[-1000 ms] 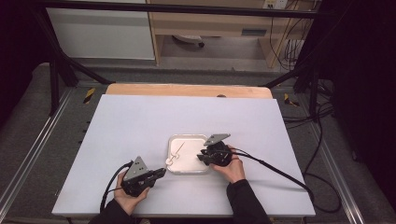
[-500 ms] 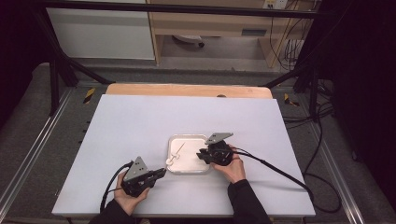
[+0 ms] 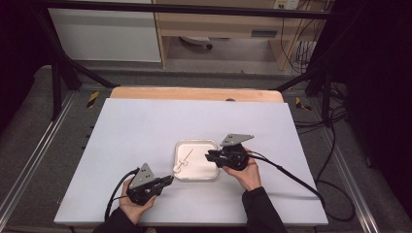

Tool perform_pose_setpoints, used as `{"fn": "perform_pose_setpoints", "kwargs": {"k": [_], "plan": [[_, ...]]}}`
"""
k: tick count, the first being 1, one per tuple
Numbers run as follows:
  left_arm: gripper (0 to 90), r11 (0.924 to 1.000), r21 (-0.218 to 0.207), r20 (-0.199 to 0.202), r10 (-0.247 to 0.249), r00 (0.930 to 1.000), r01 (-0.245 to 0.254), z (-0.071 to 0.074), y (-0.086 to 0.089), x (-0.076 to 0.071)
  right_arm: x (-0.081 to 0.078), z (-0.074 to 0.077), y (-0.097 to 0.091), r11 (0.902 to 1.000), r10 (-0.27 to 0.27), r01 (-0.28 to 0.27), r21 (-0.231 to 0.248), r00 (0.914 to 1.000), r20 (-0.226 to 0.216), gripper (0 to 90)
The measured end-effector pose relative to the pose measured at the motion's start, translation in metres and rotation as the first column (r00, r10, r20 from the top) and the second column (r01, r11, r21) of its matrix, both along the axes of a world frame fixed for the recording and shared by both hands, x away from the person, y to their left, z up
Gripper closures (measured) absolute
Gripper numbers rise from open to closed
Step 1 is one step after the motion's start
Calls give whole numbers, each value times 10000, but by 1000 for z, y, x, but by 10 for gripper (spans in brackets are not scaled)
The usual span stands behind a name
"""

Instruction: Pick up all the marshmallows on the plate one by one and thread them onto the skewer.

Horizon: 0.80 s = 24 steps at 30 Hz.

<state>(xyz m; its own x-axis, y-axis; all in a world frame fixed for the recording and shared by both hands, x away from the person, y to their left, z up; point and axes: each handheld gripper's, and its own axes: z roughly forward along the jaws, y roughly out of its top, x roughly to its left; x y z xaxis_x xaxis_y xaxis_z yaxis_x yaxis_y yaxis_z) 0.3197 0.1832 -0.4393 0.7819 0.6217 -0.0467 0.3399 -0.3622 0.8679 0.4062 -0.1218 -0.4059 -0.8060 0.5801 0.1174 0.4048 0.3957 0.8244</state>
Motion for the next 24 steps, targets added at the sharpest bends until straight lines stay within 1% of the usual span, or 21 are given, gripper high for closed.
{"fn": "perform_pose_setpoints", "kwargs": {"k": [4,11,17,19,21,24], "plan": [[886,10000,-7,-4,-11,10000,11,0,0,0,-2,8,-4,9992,1,-7,411,9999,128,764],[886,10000,-5,-2,-51,10000,51,0,-1,-1,-4,20,-10,9958,-59,37,909,9997,237,767],[886,10000,1,19,-77,10000,77,0,-1,-1,-6,28,-14,9892,-42,10,1464,9998,212,771],[887,10000,-1,22,-78,10000,78,0,-1,-1,-6,30,-14,9884,-46,15,1519,9998,199,771],[886,9999,4,24,-122,9999,122,0,-1,-1,-7,35,-15,9851,-22,-18,1719,9997,231,773],[886,9999,-6,30,-148,9999,148,1,-1,-1,-7,39,-14,9780,94,-122,2083,9999,145,774]]}}
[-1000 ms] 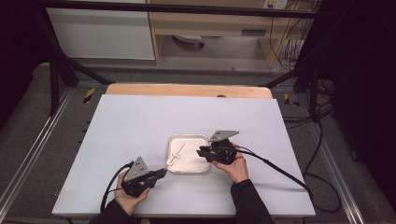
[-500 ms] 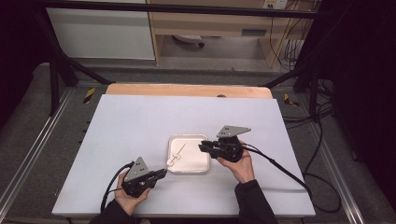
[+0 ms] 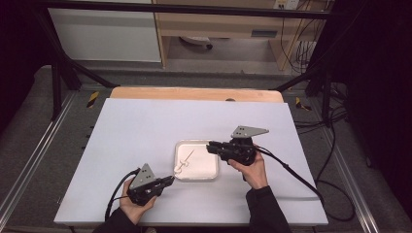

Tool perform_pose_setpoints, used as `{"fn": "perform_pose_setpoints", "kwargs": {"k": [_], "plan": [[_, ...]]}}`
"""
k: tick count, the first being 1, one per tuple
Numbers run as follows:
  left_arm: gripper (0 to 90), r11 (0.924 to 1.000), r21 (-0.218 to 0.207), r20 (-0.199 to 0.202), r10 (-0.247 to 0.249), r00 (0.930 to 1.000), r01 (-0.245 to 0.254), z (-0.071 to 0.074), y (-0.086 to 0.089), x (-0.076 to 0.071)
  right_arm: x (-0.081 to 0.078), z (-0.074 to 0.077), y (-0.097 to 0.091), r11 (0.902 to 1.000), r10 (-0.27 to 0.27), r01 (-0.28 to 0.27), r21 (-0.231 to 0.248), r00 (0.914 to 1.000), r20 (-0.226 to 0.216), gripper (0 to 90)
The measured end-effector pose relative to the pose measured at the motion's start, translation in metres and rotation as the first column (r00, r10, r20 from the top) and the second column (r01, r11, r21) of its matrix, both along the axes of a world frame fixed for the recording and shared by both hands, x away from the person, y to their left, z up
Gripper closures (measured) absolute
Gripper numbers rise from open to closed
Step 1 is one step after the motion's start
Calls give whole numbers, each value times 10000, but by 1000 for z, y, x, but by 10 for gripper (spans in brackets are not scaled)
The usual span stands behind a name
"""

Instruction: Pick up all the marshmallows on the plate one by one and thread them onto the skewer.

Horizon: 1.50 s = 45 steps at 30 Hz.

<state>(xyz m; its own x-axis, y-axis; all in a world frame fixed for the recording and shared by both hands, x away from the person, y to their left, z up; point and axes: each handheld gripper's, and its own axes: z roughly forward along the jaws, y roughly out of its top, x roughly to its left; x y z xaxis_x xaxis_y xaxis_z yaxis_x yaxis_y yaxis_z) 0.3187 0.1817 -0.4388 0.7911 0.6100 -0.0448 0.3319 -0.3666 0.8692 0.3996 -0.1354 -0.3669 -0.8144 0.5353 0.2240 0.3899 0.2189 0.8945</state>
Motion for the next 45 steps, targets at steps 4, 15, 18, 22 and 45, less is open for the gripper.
{"fn": "perform_pose_setpoints", "kwargs": {"k": [4,15,18,22,45], "plan": [[886,10000,-12,22,-17,10000,17,0,0,0,0,4,4,9993,195,-191,326,9998,-95,775],[886,9999,-13,75,-122,9999,122,1,-1,-1,4,4,18,9942,619,-580,905,9972,-416,774],[886,9999,-24,83,-132,9999,133,1,-2,-2,5,4,20,9923,713,-658,1047,9962,-499,774],[886,9999,-19,83,-128,9999,128,1,-1,-1,6,2,23,9910,783,-710,1136,9950,-619,774],[888,9995,264,161,-157,9997,153,0,-3,-2,7,-9,33,9834,1211,-1022,1498,9849,-1234,782]]}}
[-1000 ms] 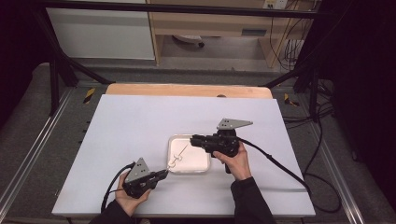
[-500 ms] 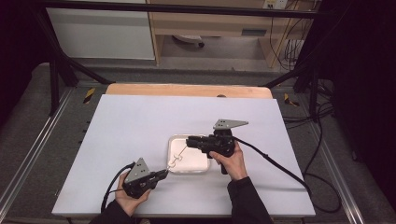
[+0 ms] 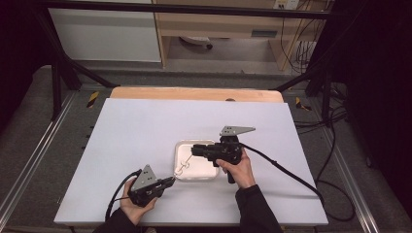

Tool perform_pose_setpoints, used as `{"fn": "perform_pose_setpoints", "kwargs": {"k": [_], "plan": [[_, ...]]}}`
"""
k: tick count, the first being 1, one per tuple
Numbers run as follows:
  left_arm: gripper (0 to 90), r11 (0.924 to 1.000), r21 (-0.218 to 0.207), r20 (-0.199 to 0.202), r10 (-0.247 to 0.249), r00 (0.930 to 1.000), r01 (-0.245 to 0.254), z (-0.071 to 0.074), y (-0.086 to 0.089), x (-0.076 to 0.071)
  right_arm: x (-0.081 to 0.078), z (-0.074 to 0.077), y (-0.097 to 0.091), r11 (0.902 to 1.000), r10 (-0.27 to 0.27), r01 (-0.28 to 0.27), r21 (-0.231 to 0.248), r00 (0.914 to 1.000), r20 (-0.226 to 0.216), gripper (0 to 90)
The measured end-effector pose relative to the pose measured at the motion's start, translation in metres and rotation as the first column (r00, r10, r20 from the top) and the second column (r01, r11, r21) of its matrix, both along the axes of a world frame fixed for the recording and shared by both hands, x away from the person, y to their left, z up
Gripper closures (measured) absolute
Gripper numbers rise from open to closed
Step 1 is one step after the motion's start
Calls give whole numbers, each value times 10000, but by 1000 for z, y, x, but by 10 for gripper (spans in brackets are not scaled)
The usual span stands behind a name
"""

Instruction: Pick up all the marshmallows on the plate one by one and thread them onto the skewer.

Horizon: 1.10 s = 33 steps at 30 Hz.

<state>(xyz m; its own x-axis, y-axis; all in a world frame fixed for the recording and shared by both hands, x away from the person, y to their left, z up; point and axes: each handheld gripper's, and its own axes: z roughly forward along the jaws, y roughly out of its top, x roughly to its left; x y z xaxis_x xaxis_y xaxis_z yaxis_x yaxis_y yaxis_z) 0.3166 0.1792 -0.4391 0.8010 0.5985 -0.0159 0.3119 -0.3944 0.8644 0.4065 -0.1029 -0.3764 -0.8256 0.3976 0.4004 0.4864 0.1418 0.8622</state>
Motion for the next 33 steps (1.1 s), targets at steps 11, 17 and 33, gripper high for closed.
{"fn": "perform_pose_setpoints", "kwargs": {"k": [11,17,33], "plan": [[888,10000,0,-67,60,10000,-60,-1,0,0,-3,-9,7,9995,-39,45,326,9998,-178,791],[888,10000,83,-80,51,10000,-50,-2,-1,0,-4,-12,9,9994,-1,9,339,9997,-231,793],[889,9999,68,-53,87,9999,-87,-1,0,0,-7,-20,15,9979,106,-79,643,9991,-421,800]]}}
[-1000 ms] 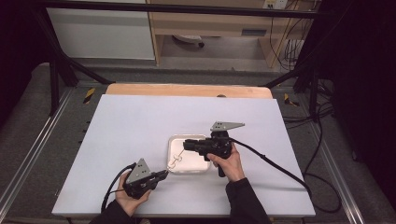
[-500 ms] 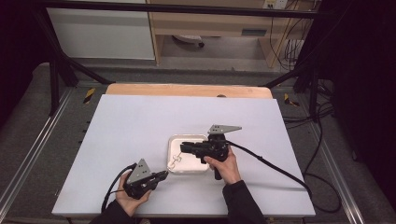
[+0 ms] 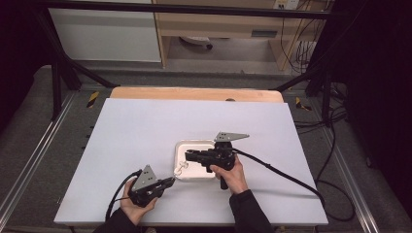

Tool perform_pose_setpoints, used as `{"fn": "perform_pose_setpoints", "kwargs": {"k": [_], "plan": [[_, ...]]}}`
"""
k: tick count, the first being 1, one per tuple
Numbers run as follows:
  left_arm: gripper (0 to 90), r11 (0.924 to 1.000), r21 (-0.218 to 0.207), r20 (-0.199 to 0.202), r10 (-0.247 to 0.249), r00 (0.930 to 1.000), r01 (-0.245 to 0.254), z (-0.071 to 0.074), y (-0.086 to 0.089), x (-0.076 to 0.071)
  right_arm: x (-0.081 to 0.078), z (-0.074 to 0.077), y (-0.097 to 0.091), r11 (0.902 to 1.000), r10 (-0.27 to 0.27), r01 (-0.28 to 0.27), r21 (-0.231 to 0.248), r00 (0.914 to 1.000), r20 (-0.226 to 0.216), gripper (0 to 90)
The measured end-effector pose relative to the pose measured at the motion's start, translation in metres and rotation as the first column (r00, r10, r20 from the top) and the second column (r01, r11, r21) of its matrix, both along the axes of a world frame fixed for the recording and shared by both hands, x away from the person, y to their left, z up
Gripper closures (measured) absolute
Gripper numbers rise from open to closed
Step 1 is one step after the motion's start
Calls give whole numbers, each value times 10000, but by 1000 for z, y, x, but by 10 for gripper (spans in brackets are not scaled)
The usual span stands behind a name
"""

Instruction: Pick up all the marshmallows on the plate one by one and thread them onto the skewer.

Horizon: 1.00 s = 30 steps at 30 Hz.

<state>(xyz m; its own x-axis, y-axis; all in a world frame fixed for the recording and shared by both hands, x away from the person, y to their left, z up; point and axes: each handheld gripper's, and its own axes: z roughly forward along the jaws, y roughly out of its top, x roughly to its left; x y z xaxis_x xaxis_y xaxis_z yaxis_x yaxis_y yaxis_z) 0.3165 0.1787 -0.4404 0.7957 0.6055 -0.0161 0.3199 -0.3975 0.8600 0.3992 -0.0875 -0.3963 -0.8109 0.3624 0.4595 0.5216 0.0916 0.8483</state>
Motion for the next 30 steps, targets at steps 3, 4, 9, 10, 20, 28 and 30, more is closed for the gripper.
{"fn": "perform_pose_setpoints", "kwargs": {"k": [3,4,9,10,20,28,30], "plan": [[888,10000,-14,2,12,10000,-12,0,-1,0,0,-1,0,10000,14,-14,-32,10000,23,800],[888,10000,-12,7,16,10000,-16,0,-1,0,0,-1,0,10000,14,-14,-43,10000,18,800],[888,10000,-18,41,7,10000,-7,0,-2,1,-1,-4,2,9998,129,-129,-129,9999,-73,797],[888,10000,-33,23,2,10000,-2,0,-2,1,-1,-5,2,9998,125,-126,-150,9999,-105,797],[888,9999,-107,55,7,10000,-7,1,-3,1,-1,-4,2,9997,153,-154,-209,9999,-54,786],[888,9998,-119,-14,136,9999,-137,1,0,2,-2,8,-7,9961,-511,559,-682,9962,702,377],[888,9998,-115,-21,147,9999,-147,1,0,3,-2,11,-9,9930,-601,683,-961,9945,857,302]]}}
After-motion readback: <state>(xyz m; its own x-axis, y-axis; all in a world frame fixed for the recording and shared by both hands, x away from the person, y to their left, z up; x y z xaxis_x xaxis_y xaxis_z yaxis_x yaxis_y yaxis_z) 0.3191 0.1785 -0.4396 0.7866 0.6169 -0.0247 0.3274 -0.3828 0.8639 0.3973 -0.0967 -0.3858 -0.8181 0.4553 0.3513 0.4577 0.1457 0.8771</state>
